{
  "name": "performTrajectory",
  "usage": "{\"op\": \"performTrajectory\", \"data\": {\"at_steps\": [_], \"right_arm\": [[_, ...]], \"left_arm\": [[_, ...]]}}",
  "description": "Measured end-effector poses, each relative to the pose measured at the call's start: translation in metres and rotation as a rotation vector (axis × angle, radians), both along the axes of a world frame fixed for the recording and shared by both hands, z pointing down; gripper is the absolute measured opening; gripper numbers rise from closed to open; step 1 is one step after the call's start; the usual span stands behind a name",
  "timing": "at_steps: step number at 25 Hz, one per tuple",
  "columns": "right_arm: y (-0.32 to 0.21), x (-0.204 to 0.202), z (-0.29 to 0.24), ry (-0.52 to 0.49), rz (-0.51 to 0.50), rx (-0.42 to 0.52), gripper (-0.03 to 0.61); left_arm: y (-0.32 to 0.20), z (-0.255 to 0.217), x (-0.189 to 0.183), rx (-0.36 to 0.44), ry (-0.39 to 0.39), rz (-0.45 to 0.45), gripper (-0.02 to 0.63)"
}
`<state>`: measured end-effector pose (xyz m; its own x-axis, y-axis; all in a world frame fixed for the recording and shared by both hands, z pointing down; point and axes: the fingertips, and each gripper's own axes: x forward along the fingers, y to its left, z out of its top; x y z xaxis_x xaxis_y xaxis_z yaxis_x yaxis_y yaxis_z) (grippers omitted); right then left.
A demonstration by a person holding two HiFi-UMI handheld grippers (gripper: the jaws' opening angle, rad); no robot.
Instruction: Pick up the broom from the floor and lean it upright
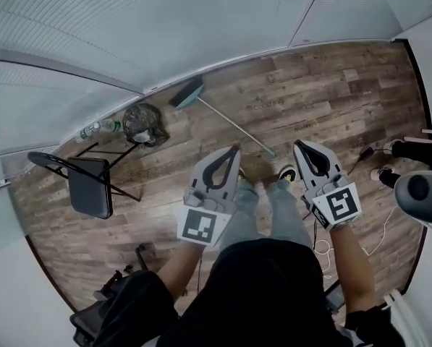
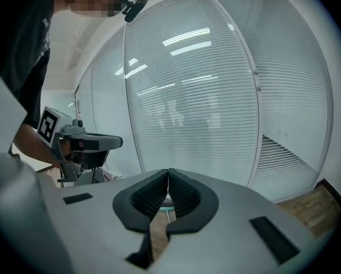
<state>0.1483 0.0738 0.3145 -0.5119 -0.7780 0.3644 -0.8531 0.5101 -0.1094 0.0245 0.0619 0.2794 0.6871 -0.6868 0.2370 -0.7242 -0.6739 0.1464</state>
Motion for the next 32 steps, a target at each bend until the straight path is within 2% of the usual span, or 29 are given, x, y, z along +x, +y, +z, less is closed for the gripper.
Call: {"op": "performTrajectory", "data": {"at_steps": [5, 8, 12, 15, 22, 27, 30, 32], "right_arm": [[-0.007, 0.035, 0.089, 0.058, -0.023, -0.143, 0.017], [-0.015, 0.053, 0.157, 0.076, -0.048, -0.217, 0.017], [-0.008, 0.057, 0.268, 0.133, -0.133, -0.343, 0.017], [0.015, 0.056, 0.362, 0.211, -0.250, -0.443, 0.018], [0.073, 0.054, 0.531, 0.306, -0.398, -0.622, 0.021], [0.097, 0.061, 0.627, 0.299, -0.379, -0.693, 0.035], [0.115, 0.065, 0.689, 0.310, -0.360, -0.723, 0.100], [0.124, 0.066, 0.730, 0.313, -0.345, -0.742, 0.104]], "left_arm": [[-0.012, 0.063, 0.037, -0.079, -0.077, 0.061, 0.020], [-0.020, 0.118, 0.057, -0.122, -0.089, 0.049, 0.020], [-0.016, 0.233, 0.076, -0.239, -0.190, 0.050, 0.021], [-0.012, 0.306, 0.097, -0.269, -0.186, 0.052, 0.021], [0.033, 0.471, 0.121, -0.417, -0.217, 0.143, 0.021], [0.052, 0.564, 0.122, -0.443, -0.246, 0.145, 0.021], [0.062, 0.621, 0.120, -0.451, -0.259, 0.136, 0.021], [0.068, 0.662, 0.115, -0.465, -0.267, 0.138, 0.021]]}}
